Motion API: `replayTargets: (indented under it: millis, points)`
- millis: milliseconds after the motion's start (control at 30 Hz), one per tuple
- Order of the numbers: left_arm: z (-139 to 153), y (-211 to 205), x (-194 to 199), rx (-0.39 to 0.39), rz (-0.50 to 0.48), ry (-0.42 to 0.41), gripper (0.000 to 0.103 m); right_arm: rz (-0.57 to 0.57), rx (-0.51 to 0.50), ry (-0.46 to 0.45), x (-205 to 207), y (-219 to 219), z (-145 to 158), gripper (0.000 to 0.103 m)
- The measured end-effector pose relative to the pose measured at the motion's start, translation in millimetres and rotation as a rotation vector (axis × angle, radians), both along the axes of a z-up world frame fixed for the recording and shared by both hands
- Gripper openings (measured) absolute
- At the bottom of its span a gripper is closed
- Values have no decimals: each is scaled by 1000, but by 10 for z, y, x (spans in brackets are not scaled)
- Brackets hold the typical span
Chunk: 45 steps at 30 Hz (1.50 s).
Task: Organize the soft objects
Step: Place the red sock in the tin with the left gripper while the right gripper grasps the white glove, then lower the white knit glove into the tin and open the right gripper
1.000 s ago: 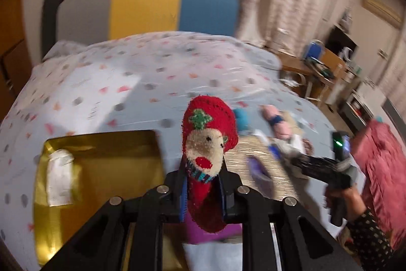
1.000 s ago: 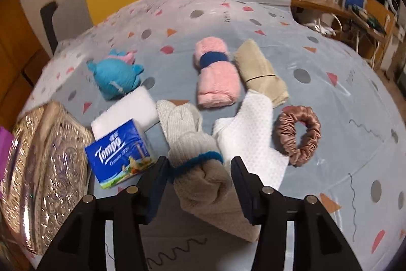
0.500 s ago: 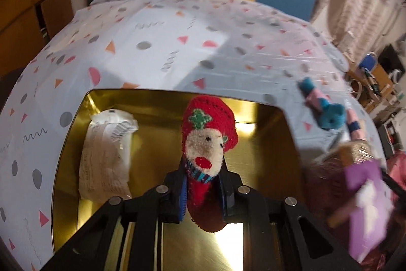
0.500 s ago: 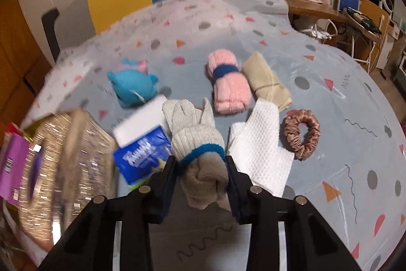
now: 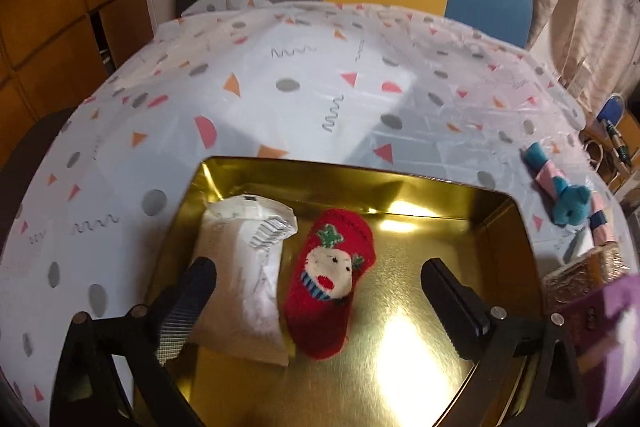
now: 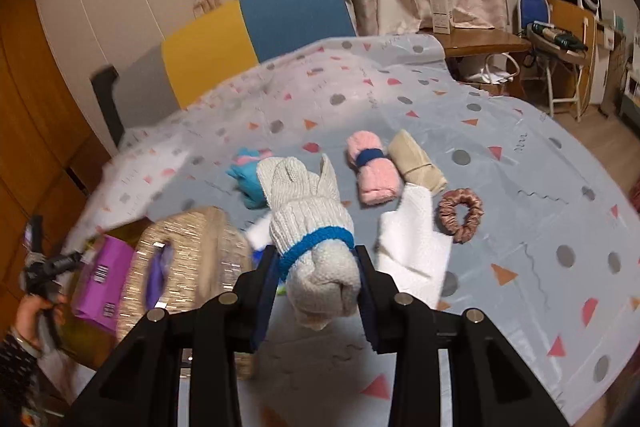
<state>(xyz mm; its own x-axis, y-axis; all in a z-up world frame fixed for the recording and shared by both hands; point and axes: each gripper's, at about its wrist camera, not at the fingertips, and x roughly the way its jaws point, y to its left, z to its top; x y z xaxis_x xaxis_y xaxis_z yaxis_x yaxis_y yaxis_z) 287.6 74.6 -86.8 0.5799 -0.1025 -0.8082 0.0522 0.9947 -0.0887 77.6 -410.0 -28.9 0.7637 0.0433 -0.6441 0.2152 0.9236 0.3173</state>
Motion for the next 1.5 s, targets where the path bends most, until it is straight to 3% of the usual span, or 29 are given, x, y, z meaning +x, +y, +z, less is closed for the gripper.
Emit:
replayTargets:
  millis: [200, 400, 533, 733, 900, 1100, 1367, 1500]
  points:
    - [275, 130, -394, -26, -5, -75, 103, 15, 71, -74, -146, 179, 299, 36]
    - [296, 208, -866, 26, -12, -114, 103, 178, 115, -161, -111, 886, 735, 36]
    - [200, 305, -1144, 61, 39, -97, 103, 305, 167, -137, 109, 1472, 812, 36]
    - [53, 491, -1404, 12, 91, -34, 103, 454, 167, -50, 527, 2400, 603, 36]
    - [81, 594, -1545, 52, 118, -67, 103, 488, 95, 20, 831, 2992, 344, 36]
    - [82, 839, -1607, 41, 168, -70, 103, 460, -113, 125, 1305, 3602, -45, 36]
    - [18, 1087, -1644, 18, 218, -43, 103, 352, -215, 227, 1816, 3793, -437, 37]
    - [-14, 1124, -1661, 12, 221, -28, 103, 310, -220, 283, 1997, 3827, -634, 37]
